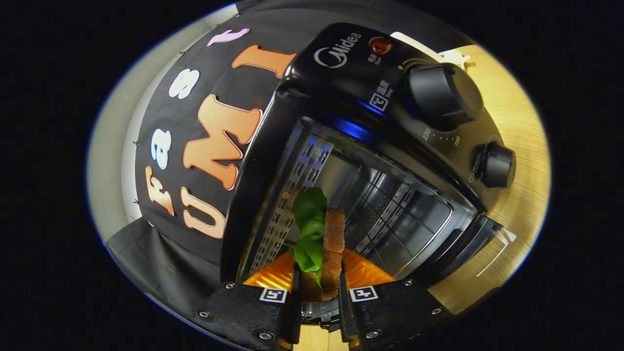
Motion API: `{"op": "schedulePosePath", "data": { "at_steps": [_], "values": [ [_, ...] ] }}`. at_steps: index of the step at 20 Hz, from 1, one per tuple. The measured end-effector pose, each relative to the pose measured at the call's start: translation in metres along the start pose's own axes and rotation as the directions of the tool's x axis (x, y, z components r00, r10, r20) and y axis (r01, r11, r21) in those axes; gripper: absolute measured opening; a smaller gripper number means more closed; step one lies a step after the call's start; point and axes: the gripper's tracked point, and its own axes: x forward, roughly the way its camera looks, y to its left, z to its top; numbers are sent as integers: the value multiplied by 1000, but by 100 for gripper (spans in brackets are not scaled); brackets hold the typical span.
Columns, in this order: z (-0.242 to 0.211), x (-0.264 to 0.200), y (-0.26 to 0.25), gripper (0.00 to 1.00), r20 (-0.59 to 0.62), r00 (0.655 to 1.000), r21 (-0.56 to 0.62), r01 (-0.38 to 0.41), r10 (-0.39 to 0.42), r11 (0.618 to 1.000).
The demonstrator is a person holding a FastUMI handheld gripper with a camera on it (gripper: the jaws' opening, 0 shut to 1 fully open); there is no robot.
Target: Open the toaster oven, put the food inside, and close the toaster oven door.
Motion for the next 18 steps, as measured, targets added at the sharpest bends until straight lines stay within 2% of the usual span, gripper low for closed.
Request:
{"op": "schedulePosePath", "data": {
  "at_steps": [2, 4, 6, 8, 9, 10, 11, 12, 13, 18],
  "values": [
    [-2, -4, 0, 35, 0, 1000, -60, 24, -24, 998],
    [4, -10, -9, 43, 44, 996, -184, 86, -79, 979],
    [14, -14, -14, 54, 89, 989, -320, 145, -122, 936],
    [16, -16, -9, 64, 107, 985, -417, 169, -136, 893],
    [19, -14, -8, 68, 125, 982, -473, 183, -139, 862],
    [22, -16, -12, 70, 143, 976, -538, 218, -167, 814],
    [27, -16, -19, 77, 172, 964, -610, 266, -203, 746],
    [29, -17, -20, 80, 188, 961, -669, 276, -202, 691],
    [29, -23, -17, 82, 194, 961, -702, 276, -196, 657],
    [29, -57, -12, 88, 136, 974, -755, 219, -180, 618]
  ]
}}
